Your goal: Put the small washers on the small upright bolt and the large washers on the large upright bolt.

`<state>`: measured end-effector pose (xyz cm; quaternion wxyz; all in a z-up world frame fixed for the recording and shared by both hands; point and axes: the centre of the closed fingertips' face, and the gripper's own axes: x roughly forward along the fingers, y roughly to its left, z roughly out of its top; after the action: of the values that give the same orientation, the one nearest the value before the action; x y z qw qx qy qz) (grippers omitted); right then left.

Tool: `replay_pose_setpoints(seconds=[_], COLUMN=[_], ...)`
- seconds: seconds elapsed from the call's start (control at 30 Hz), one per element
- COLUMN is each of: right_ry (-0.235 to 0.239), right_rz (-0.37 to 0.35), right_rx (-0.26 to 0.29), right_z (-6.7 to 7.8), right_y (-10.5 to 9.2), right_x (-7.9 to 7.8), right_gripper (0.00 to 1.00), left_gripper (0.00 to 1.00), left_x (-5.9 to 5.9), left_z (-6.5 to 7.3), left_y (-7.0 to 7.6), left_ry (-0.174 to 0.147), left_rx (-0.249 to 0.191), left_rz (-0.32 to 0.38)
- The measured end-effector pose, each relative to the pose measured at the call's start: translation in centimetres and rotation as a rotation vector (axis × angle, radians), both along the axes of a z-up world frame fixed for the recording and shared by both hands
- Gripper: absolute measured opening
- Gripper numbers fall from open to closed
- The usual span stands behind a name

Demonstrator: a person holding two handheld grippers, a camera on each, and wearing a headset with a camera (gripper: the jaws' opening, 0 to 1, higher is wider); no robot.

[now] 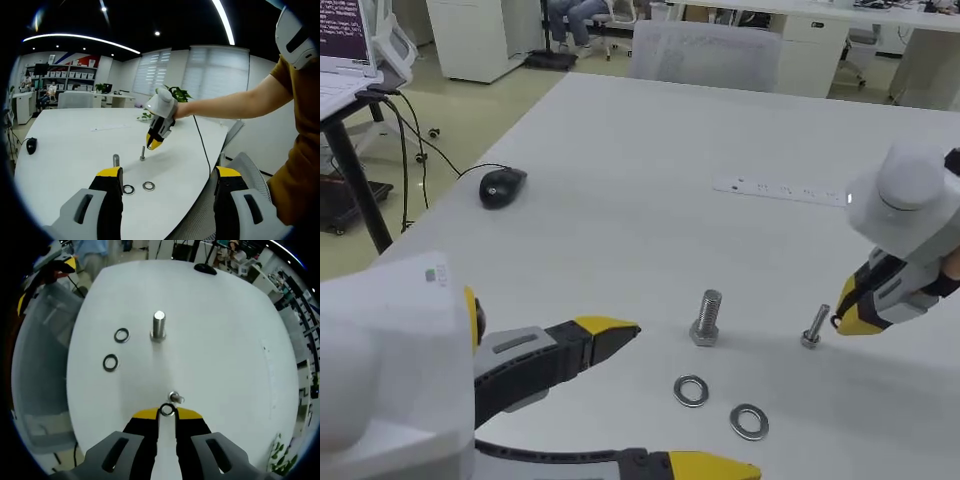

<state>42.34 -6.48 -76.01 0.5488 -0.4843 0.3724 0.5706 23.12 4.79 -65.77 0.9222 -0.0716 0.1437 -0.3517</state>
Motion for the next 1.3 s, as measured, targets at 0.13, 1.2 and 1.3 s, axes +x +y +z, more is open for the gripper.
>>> replay_pose_setpoints(seconds=[0.13,1.2,1.3], right_ry=[-0.010,0.004,0.010], right_rz=[0.001,0.026,0.027], right_rx=[0.000,-0.033,-0.038], right_z=[0.3,-1.6,-2.0], right_y=[0.3,1.3,1.4], right_x=[0.6,1.7,1.6], right_gripper=[0.12,0.12,0.12], left_gripper=[0.73,0.74,0.73], left_x=[0.1,0.6,0.6], left_z=[0.0,0.0,-0.2], left_y=[0.0,0.0,0.0], left_ry=[-0.001,0.008,0.012], left_rx=[0.002,-0.008,-0.005], left_rz=[-0.003,0.003,0.002])
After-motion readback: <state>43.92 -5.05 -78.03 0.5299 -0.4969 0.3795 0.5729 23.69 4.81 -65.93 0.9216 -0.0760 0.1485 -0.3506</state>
